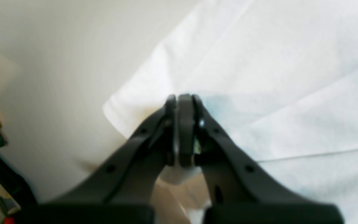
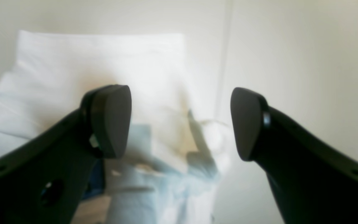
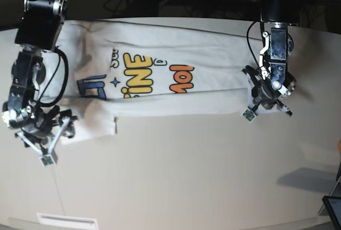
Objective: Fold the T-shirt properly
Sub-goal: 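Move the right gripper to the folded edge near the hem and grasp it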
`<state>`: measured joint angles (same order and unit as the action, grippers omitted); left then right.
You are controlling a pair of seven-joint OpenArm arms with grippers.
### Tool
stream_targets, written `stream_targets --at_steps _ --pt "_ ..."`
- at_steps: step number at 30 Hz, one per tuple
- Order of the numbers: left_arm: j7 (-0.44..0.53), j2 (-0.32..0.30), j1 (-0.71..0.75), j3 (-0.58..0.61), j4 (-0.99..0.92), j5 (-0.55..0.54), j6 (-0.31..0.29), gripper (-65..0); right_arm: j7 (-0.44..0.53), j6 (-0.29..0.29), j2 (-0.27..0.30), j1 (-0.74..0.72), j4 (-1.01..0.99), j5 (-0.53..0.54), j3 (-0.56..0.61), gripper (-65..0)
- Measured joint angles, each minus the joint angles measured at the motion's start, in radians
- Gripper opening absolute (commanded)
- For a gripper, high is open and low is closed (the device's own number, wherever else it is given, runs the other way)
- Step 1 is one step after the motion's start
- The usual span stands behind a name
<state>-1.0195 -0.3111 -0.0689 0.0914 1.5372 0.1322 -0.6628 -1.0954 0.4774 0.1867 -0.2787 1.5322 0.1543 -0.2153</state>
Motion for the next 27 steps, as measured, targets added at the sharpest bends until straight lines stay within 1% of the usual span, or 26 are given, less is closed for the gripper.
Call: stream_targets --at_steps 2,4,8,10,12,17,22,27 --pt "0.000 0.000 0.002 -0.001 0.000 0.000 0.000 -65.0 0.060 0.034 -0.005 -0.030 -0.106 0.003 0.023 -17.0" --pt "0.007 0.001 0.005 -0.005 0.000 0.005 0.001 -65.0 0.110 0.045 0.004 -0.050 -0.199 -0.006 0.037 -17.3" --pt "0.011 0.000 0.008 -0.006 0.000 0.000 0.001 -65.0 0.190 0.042 0.011 -0.079 -0.335 -0.017 0.055 -17.3" --pt "0.014 -0.002 0.008 -0.006 0.001 -0.001 0.001 -65.0 0.211 0.046 0.015 -0.095 -0.373 -0.008 0.059 -17.3" --pt "0.014 -0.003 0.008 -0.006 0.001 -0.001 0.000 -65.0 0.242 0.046 0.033 -0.111 -0.412 -0.003 0.059 -17.1" --pt "0.014 -0.003 0.008 -0.006 0.000 -0.001 0.000 -65.0 0.272 0.039 0.076 -0.137 -0.504 -0.018 0.059 -17.1" --pt "0.014 -0.002 0.008 -0.003 0.001 0.002 0.001 -65.0 0.308 0.048 0.093 -0.165 -0.567 -0.013 0.059 -17.0" --pt "0.007 -0.001 0.005 -0.001 0.000 0.003 0.001 -65.0 0.371 0.045 0.103 -0.210 -0.667 -0.014 0.059 -17.0"
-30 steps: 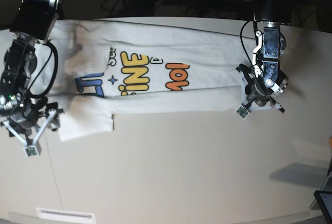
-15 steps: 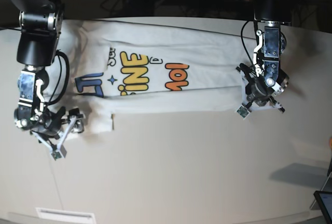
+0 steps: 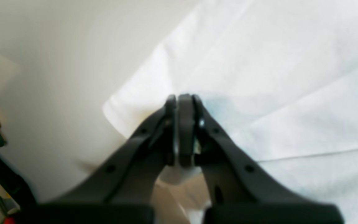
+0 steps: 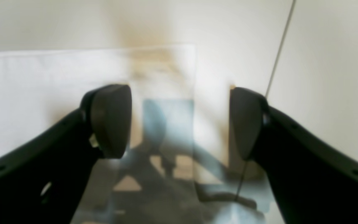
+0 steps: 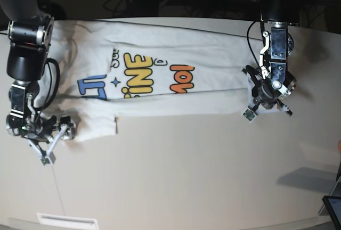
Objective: Fold the T-shirt properly
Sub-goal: 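Move the right gripper to the folded edge near the hem and grasp it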
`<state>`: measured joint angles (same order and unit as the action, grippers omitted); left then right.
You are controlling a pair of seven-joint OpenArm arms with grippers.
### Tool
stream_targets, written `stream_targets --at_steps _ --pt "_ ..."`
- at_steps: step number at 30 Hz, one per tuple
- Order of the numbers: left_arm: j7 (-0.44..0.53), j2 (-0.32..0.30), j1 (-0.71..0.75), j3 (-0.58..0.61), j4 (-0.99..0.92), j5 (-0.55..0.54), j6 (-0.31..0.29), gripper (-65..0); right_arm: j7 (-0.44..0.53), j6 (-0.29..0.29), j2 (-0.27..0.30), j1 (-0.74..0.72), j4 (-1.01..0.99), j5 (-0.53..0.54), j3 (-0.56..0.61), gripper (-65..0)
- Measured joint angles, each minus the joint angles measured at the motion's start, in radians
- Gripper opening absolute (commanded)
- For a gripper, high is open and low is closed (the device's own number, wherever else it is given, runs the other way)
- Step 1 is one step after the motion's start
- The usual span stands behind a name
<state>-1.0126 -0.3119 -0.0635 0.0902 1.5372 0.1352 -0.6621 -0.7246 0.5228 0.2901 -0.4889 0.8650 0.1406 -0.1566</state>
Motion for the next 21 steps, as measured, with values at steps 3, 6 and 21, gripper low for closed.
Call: stream_targets --at_steps 3,6,21 --pt "0.001 -0.001 0.000 0.000 0.000 -0.001 0.000 -65.0 0.023 0.000 0.000 -0.019 -0.037 -0.001 0.000 -17.0" --pt "0.000 -0.001 0.000 0.000 0.000 0.000 0.000 -65.0 0.037 0.000 0.005 -0.021 -0.039 -0.002 0.054 -17.1" --pt "0.000 0.000 -0.002 0.000 0.000 -0.001 0.000 -65.0 0.044 -0.009 -0.031 -0.025 -0.038 0.015 0.097 -65.0"
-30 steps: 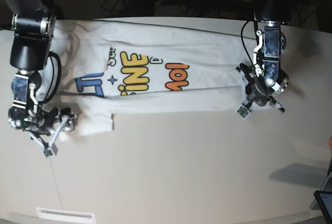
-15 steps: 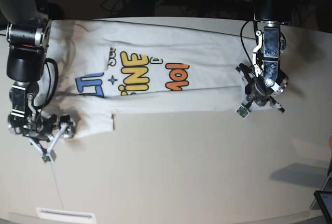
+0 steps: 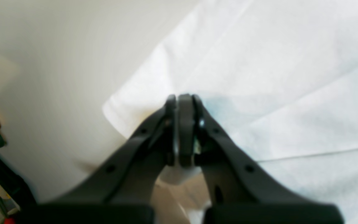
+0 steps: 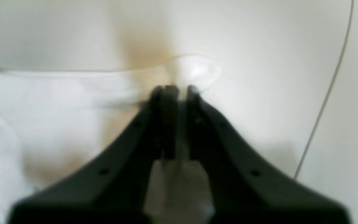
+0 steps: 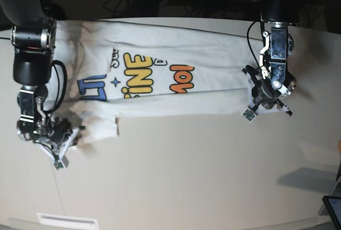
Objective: Fold the T-shirt properly
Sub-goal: 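Move the right gripper to the folded edge near the hem and grasp it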
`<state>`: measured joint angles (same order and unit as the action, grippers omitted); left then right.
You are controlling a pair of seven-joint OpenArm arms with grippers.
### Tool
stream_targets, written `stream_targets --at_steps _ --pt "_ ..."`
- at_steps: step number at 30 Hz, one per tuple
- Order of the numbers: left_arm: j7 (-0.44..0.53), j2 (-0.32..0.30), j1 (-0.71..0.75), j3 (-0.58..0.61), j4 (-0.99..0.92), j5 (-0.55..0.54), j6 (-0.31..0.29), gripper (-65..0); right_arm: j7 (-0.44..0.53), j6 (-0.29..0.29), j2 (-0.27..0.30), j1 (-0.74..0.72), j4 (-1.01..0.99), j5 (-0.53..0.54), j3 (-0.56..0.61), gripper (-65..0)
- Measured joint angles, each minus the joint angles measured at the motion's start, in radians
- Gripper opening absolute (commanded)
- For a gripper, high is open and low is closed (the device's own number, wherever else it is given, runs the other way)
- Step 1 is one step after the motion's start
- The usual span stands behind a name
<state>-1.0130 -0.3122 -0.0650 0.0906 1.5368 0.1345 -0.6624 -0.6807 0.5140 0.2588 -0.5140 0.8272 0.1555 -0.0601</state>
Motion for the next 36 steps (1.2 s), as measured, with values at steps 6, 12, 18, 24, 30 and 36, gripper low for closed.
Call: stream_targets --at_steps 6,12,18,24,30,36 --pt "-0.001 0.000 -0.001 0.000 -0.001 0.000 0.000 -65.0 -0.007 0.000 0.000 0.000 0.000 0.000 0.000 -65.0" --pt "-0.003 0.000 -0.001 0.001 -0.001 0.000 0.000 -65.0 -0.087 0.001 -0.005 0.043 0.109 -0.007 0.000 -65.0" --pt "-0.003 0.000 -0.001 0.001 -0.002 0.000 0.000 -65.0 -0.187 0.009 -0.008 0.086 0.281 -0.012 0.002 -65.0" --pt "-0.005 0.002 -0.001 0.001 -0.001 0.000 0.000 -65.0 -0.268 0.009 -0.008 0.126 0.404 -0.010 0.002 -65.0" --pt "-0.006 0.002 -0.001 0.001 0.000 0.000 0.000 -65.0 -0.351 0.008 -0.008 0.189 0.547 -0.009 0.002 -65.0" --pt "-0.007 0.002 -0.001 0.001 0.000 0.000 0.000 -65.0 -0.470 0.007 -0.008 0.230 0.719 -0.005 0.002 -65.0"
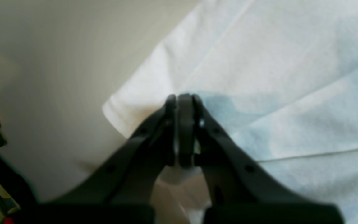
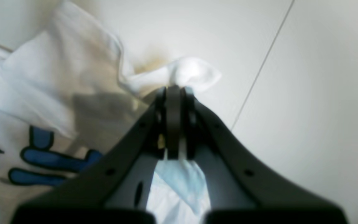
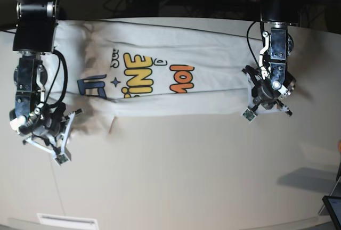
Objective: Fold the T-shirt properly
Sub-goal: 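Move the right gripper to the folded edge near the hem and grasp it, then fold the grasped edge further across the shirt with both grippers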
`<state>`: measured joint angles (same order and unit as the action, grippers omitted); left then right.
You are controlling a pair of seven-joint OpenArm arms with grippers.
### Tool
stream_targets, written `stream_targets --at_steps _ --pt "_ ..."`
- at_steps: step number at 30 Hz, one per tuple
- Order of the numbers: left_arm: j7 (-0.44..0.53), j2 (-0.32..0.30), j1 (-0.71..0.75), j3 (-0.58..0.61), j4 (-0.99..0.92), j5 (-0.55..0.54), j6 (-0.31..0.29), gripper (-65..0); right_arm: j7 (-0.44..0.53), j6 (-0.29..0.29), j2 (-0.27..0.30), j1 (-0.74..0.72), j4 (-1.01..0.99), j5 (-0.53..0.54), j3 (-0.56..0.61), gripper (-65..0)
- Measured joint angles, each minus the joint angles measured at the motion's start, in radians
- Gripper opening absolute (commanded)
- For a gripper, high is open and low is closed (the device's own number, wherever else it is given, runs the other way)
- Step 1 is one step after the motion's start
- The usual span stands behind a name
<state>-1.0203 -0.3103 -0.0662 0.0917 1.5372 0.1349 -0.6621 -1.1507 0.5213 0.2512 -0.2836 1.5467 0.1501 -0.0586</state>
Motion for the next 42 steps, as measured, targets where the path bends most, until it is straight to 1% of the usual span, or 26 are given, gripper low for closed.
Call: stream_targets --at_steps 6,8,10,11,13,16,18,26,30,33,36,42 --pt "-0.003 0.000 0.008 -0.006 0.022 -0.005 -0.001 -65.0 -0.076 0.000 -0.004 0.084 0.139 0.000 0.000 -65.0" --pt "-0.007 0.000 0.014 -0.006 0.039 -0.005 -0.002 -65.0 -0.092 -0.003 -0.020 0.102 0.172 -0.003 -0.005 -65.0" --pt "-0.017 0.000 0.021 -0.006 0.056 -0.013 -0.010 -65.0 -0.097 -0.002 -0.041 0.123 0.212 0.008 -0.034 -65.0" --pt "-0.036 0.000 0.022 -0.005 0.065 -0.023 -0.016 -65.0 -0.110 -0.002 -0.050 0.128 0.225 0.007 -0.051 -65.0" --pt "-0.071 0.000 0.022 0.000 0.084 -0.026 -0.020 -65.0 -0.127 -0.003 -0.053 0.137 0.245 -0.003 -0.064 -65.0" --pt "-0.071 0.000 0.022 0.001 0.110 -0.031 -0.020 -65.0 -0.144 -0.006 -0.055 0.156 0.277 -0.002 -0.066 -65.0" --pt "-0.071 -0.018 0.022 0.008 0.111 -0.031 -0.021 -65.0 -0.144 -0.006 -0.059 0.169 0.284 0.002 -0.066 -65.0" --pt "-0.071 -0.047 0.020 0.009 0.111 -0.030 -0.021 -65.0 -0.145 -0.006 -0.059 0.209 0.310 0.001 -0.066 -65.0" --pt "-0.071 -0.047 0.021 0.008 0.127 -0.031 -0.021 -65.0 -0.142 -0.006 -0.058 0.209 0.319 0.001 -0.066 -65.0" --pt "-0.071 -0.047 0.023 0.008 0.160 -0.030 -0.021 -65.0 -0.151 -0.006 -0.059 0.211 0.379 0.001 -0.066 -65.0" --pt "-0.072 -0.047 0.023 0.008 0.169 -0.030 -0.024 -65.0 -0.163 -0.006 -0.059 0.207 0.393 0.001 -0.066 -65.0" --pt "-0.071 -0.047 0.026 0.009 0.166 -0.031 -0.024 -65.0 -0.165 -0.006 -0.059 0.271 0.408 0.000 -0.066 -65.0"
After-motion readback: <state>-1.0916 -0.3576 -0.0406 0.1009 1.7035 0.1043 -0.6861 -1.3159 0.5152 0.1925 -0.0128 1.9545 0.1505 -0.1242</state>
